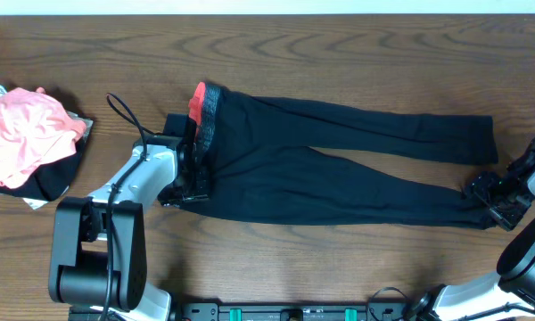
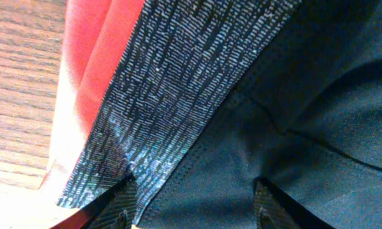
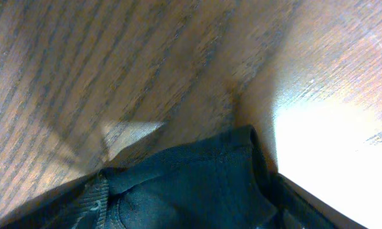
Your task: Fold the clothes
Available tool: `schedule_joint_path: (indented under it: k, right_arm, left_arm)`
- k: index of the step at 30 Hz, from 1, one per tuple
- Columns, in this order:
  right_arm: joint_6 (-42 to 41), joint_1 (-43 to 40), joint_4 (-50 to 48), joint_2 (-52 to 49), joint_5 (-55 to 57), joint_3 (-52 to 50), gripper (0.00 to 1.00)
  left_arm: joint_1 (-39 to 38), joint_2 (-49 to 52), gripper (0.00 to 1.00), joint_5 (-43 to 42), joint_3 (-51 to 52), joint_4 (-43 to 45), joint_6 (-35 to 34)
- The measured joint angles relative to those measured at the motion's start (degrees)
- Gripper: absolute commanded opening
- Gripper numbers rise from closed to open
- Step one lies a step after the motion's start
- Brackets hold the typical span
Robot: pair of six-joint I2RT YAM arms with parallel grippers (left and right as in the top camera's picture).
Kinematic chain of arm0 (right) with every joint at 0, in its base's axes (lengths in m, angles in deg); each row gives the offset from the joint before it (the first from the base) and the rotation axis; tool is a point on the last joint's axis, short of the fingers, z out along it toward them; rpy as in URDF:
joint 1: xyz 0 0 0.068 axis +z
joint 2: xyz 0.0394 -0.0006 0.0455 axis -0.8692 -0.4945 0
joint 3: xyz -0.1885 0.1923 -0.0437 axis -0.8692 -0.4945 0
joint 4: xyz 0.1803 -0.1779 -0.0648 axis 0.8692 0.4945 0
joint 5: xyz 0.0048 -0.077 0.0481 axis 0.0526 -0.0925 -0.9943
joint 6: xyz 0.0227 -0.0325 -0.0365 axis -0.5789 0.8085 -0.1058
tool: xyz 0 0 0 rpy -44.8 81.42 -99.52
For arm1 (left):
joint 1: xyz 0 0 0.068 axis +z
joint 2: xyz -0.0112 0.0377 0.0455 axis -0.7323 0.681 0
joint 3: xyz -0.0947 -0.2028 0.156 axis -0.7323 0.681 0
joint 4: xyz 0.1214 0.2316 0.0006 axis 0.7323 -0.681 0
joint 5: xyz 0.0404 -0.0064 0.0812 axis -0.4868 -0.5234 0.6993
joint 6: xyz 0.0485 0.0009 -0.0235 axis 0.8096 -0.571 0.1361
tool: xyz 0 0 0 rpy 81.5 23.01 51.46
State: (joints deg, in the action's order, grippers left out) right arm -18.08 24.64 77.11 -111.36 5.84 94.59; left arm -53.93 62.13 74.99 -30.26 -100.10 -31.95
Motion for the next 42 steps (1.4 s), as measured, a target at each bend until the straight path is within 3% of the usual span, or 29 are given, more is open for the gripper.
schedule_joint_path:
  k: [8, 21, 30, 42]
  right_arm:
    - [0.0, 0.0, 0.0, 0.0, -0.4, 0.0, 0.83]
    - [-0.1, 0.0, 0.0, 0.1, -0.7, 0.0, 0.84]
    - [-0.1, 0.0, 0.0, 0.1, -0.7, 0.0, 0.85]
    - [-0.2, 0.0, -0.1, 0.1, -0.8, 0.0, 0.85]
  left_arm:
    - [-0.3, 0.0, 0.61, 1.9, 0.1, 0.5, 0.0]
    - [-0.4, -0.2, 0.68, 13.4, 0.1, 6.1, -1.5]
    - [-0.3, -0.2, 0.72, 16.5, 0.4, 10.0, -1.7]
    - [0.4, -0.1, 0.73, 19.2, 0.5, 12.0, 3.6]
